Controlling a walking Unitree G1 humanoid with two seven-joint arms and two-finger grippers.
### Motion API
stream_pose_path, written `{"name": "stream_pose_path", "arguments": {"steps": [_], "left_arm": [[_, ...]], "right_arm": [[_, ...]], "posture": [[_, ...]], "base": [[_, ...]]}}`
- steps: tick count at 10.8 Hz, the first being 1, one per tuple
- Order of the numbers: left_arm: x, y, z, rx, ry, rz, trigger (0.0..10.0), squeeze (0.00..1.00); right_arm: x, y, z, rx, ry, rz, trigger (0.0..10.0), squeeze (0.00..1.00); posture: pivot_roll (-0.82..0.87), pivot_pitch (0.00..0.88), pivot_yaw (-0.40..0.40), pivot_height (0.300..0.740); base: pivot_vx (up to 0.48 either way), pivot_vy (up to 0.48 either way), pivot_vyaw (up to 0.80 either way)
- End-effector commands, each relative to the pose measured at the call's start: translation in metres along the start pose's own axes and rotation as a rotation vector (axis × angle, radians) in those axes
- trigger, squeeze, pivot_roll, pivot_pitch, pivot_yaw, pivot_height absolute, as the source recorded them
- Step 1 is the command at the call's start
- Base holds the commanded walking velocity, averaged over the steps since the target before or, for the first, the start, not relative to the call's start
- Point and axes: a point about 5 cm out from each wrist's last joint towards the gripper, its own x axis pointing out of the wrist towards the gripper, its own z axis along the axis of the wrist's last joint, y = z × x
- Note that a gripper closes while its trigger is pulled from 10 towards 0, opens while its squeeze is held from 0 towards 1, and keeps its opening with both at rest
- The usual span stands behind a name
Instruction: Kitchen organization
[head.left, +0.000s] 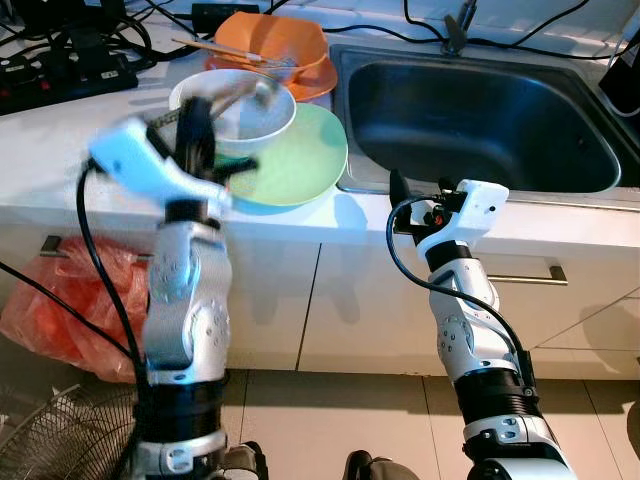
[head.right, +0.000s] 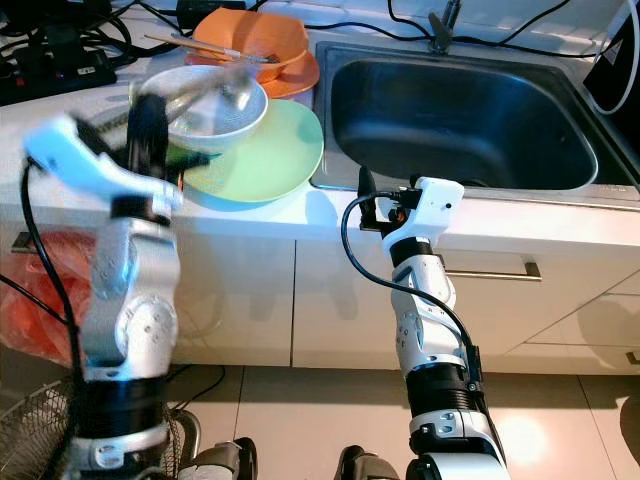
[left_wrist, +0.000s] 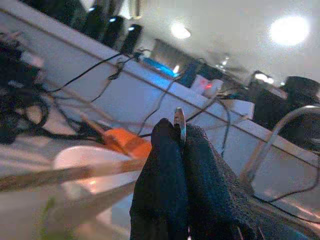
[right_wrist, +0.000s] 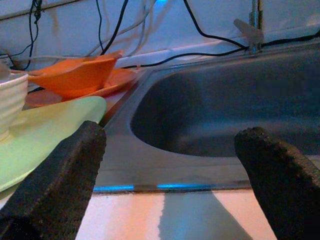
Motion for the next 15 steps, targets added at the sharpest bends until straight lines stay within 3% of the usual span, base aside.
{"name": "stream_pose_path", "arguments": {"steps": [1,8,15], "left_arm": [[0.001,-0.008,0.003,0.016,0.004,-0.053,10.0,0.00],[-0.008,-0.012,-0.024,0.150,0.183,-0.106,10.0,0.00],[-0.005,-0.008,-0.020,0.152,0.151,-0.080,10.0,0.00]], "right_arm": [[-0.003,-0.005,-0.006,0.012,0.034,-0.019,10.0,0.00],[-0.004,-0.003,-0.010,0.013,0.051,-0.009,10.0,0.00],[-0.003,-0.002,-0.009,0.015,0.051,-0.002,10.0,0.00]], "posture": [[0.11,0.139,-0.068,0.740],[0.11,0.147,-0.068,0.740],[0.11,0.146,-0.072,0.740]], "base": [[0.000,0.000,0.00],[0.000,0.000,0.00],[0.000,0.000,0.00]]}}
